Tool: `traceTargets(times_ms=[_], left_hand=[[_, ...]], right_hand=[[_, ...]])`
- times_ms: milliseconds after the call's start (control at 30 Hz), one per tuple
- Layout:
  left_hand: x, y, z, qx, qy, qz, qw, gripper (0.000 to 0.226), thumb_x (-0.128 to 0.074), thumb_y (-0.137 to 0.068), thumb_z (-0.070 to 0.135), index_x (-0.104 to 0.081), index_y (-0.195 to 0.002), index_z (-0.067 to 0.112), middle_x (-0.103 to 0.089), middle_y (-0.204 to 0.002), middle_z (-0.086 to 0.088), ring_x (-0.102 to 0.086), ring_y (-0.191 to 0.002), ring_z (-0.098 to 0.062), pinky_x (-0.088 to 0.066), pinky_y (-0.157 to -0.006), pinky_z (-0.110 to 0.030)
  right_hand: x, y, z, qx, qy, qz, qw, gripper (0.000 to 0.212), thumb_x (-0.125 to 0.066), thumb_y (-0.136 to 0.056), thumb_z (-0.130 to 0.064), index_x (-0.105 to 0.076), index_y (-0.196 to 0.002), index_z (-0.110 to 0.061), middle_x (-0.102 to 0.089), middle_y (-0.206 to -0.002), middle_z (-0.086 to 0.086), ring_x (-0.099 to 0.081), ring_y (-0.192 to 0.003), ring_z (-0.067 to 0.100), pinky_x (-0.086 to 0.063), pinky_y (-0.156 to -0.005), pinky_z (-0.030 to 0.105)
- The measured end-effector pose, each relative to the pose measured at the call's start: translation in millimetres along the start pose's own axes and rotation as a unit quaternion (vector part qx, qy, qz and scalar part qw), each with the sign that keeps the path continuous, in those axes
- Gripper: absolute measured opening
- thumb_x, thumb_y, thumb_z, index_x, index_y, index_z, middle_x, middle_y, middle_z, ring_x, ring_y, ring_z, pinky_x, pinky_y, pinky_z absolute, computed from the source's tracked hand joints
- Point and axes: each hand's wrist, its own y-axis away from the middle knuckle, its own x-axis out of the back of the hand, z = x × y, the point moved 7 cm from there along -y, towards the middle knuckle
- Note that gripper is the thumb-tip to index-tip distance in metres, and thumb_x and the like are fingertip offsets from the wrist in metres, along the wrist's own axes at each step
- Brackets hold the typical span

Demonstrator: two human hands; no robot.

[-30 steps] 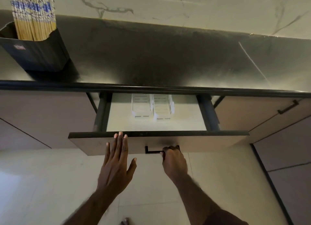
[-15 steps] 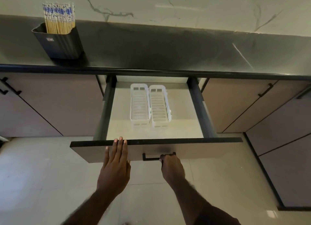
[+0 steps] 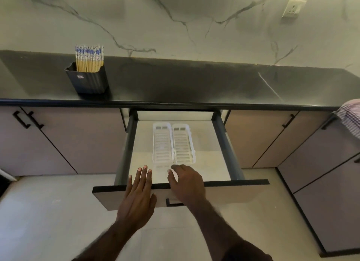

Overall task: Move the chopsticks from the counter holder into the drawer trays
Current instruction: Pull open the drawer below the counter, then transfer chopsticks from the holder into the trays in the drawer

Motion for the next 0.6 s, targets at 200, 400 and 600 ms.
traceTargets(times_ms=[200,400,600], left_hand=[[86,-52,-9,-0.027,0.01,0.099,0.995,0.063,-0.024,-0.099,0.035,0.006,-0.15,0.011,0.012,-0.158,-0.008,0.013,-0.146,-0.024,0.02,-0.116,-0.034],[153,-99,-74,-0.032,0.039,0.145,0.988,0.063,-0.023,-0.102,0.034,0.018,-0.146,0.017,0.025,-0.155,-0.004,0.022,-0.145,-0.021,0.019,-0.114,-0.034],[224,-136,-174,-0.065,0.062,0.177,0.98,0.061,-0.026,-0.103,0.032,0.015,-0.146,0.019,0.022,-0.156,-0.003,0.022,-0.145,-0.017,0.017,-0.115,-0.033]], right_hand=[[27,-63,-40,0.012,-0.035,0.057,0.998,0.026,-0.057,-0.091,-0.029,-0.071,-0.106,-0.014,-0.075,-0.09,0.005,-0.07,-0.078,0.023,-0.053,-0.067,0.03],[17,-138,-104,0.017,-0.057,0.081,0.995,0.029,-0.056,-0.092,-0.035,-0.071,-0.108,-0.017,-0.076,-0.101,0.001,-0.07,-0.089,0.018,-0.055,-0.078,0.028],[-11,-215,-186,0.018,-0.066,0.121,0.99,0.019,-0.059,-0.09,-0.03,-0.071,-0.098,-0.018,-0.074,-0.087,0.0,-0.068,-0.077,0.019,-0.041,-0.067,0.019]])
